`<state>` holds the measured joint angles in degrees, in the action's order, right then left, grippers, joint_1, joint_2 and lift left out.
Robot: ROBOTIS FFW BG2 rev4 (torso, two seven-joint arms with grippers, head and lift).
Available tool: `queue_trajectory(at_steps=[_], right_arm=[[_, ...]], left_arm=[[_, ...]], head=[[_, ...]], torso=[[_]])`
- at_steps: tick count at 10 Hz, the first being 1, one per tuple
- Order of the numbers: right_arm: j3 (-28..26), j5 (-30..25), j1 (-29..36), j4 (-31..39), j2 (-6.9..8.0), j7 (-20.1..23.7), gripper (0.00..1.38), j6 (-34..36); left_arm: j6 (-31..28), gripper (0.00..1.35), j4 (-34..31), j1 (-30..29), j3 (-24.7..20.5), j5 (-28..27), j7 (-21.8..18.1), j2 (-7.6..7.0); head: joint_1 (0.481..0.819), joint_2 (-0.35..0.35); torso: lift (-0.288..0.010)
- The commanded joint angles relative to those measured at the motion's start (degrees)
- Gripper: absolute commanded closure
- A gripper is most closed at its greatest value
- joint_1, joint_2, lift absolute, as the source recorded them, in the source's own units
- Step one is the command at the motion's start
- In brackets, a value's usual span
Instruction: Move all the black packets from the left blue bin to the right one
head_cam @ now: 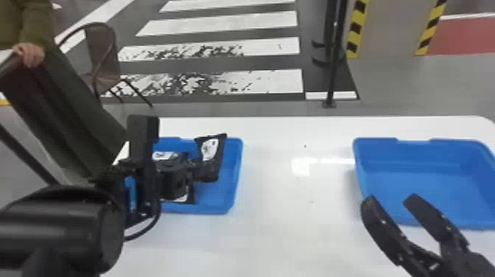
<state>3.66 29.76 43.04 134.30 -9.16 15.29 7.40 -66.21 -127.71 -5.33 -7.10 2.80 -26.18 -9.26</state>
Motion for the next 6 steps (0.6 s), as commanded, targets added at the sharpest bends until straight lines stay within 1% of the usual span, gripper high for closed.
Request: queue_trajectory(at_steps=[1, 2, 3, 4, 6], right_arm=[[0.57, 2.58, -5.5, -0.36, -0.94, 2.99, 0.19, 6.38], [0.46, 3.37, -9.43, -1.2, -1.21, 5.45, 0.19, 10.03], [0.46, 4.4, -12.39, -1.91, -1.47, 7.21, 0.2, 13.69], [0.57, 4.63, -15.2, -3.45, -1.47, 8.61, 0.2, 15.66], [1.37, 4.86, -19.56, -5.42, -1.21, 9.67, 0.2, 17.91]], left_arm=[[3.92, 1.21, -4.27, -3.66, 2.3, 3.71, -0.01, -0.32], [6.31, 1.21, -6.23, -5.35, 4.13, 5.31, -0.01, -0.32], [7.71, 1.21, -6.8, -5.91, 6.42, 7.26, -0.01, -0.41], [8.28, 1.21, -7.22, -6.34, 8.59, 8.63, -0.01, -0.41], [8.98, 1.21, -7.5, -6.34, 12.36, 11.25, -0.01, -0.67]], head=[[0.695, 0.147], [0.695, 0.143], [0.695, 0.128], [0.695, 0.103], [0.695, 0.062]], torso=[[-0.14], [-0.14], [-0.14], [-0.14], [-0.14]])
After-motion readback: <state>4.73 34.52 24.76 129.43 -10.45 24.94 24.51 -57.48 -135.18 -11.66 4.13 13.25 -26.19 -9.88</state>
